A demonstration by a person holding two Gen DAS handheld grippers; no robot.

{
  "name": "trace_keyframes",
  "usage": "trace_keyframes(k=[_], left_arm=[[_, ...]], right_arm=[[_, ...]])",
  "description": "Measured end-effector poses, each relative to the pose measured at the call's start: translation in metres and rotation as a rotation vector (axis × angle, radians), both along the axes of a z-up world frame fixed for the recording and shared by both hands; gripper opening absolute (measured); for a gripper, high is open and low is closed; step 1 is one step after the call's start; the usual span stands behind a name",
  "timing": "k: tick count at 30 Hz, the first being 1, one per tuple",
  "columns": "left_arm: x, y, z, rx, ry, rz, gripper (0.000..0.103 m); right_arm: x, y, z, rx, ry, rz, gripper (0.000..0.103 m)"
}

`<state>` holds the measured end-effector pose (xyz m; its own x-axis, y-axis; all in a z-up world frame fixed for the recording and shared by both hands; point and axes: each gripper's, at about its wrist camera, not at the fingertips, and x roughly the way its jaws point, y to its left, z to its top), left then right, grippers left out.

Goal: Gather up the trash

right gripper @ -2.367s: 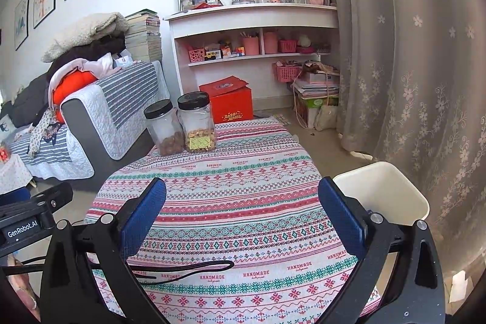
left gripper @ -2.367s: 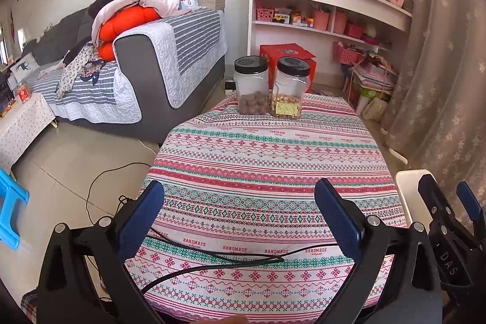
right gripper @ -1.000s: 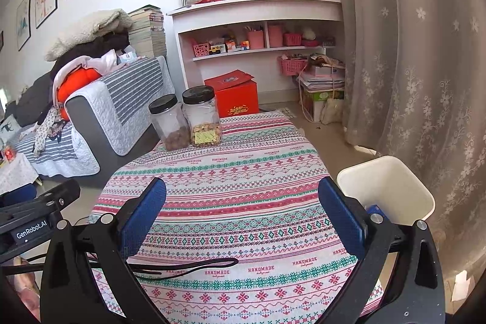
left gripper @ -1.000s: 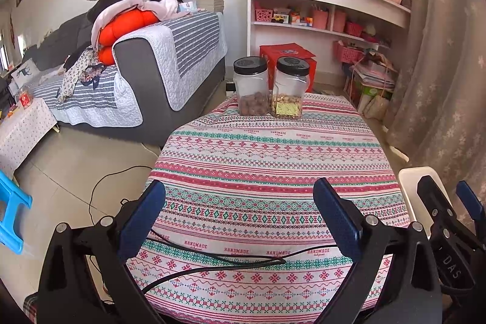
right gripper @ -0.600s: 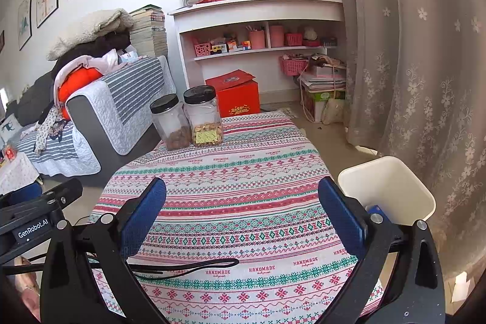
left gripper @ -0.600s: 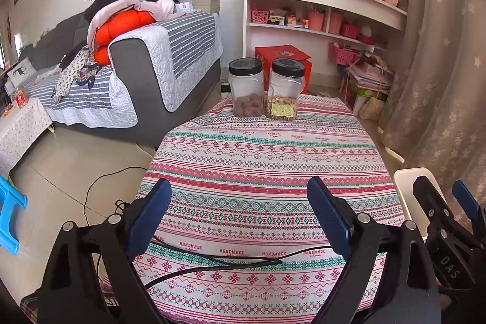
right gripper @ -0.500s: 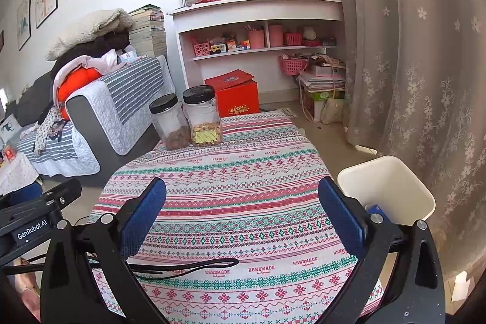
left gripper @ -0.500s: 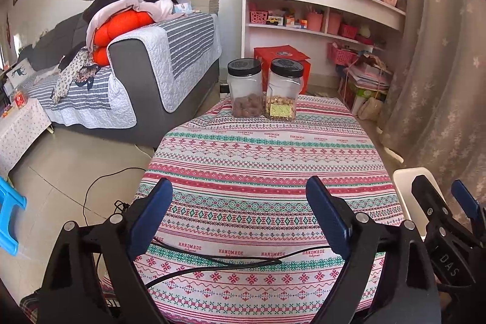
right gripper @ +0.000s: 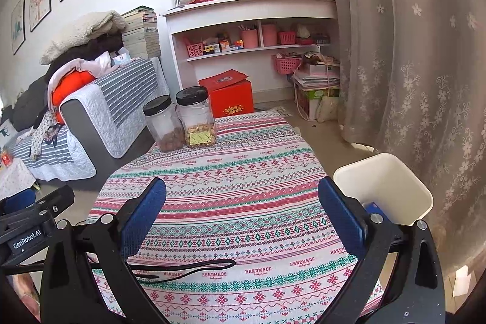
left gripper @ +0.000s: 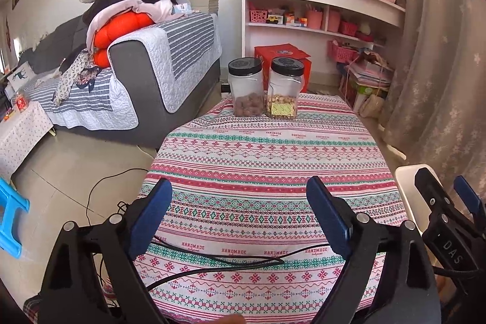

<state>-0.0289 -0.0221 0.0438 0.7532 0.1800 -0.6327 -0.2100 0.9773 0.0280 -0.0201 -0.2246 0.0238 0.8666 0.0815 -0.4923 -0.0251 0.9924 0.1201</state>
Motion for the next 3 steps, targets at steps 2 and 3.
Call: trace_keyframes(k=[2,3], left_arm=[[-0.0001,-0.0029,-0.0002,0.023,0.003,0.001,0.088],[-0.0003,-0.003,-0.0003,0.024,0.002,0.003,0.088]], right_arm=[[0.0004,0.0008,-0.0004,-0.001,0.002,-0.003,0.096],[0.0006,0.0004,-0.0005,-0.001,0.003,-0.004,0.096]])
